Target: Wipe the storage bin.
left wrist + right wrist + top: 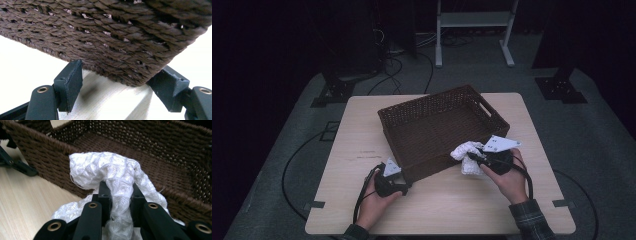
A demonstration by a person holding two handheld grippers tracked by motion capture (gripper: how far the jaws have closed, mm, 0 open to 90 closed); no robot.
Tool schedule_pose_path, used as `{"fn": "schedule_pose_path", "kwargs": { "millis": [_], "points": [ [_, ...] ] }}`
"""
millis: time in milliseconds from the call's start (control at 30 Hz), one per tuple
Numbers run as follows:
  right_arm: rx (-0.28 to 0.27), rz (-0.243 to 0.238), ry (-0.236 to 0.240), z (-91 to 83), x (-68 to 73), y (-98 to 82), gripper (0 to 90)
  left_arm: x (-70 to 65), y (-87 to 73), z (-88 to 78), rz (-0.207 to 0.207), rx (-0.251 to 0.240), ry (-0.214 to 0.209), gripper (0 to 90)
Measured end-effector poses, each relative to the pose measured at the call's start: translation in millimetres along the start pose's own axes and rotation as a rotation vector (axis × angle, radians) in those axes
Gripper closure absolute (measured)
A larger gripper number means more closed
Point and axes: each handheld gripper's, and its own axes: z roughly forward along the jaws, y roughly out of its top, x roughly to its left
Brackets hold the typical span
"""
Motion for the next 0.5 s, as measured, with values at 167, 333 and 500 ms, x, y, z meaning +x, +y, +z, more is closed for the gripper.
{"fn": "schedule_pose_path", "kwargs": {
  "millis": [167,333,500],
  "points": [
    [-0.013,-0.008,0.013,0.0,3.5,3.1,76.3,0.0,0.0,0.0,0.0,0.0,0.0,27.7],
    [0.014,-0.011,0.028,7.3,5.1,1.0,76.4,0.0,0.0,0.0,0.001,0.0,0.0,27.7],
    [0.049,-0.004,0.044,16.0,4.0,-3.8,76.5,-0.1,-0.1,0.1,-0.001,-0.002,0.001,27.7]
  ]
}}
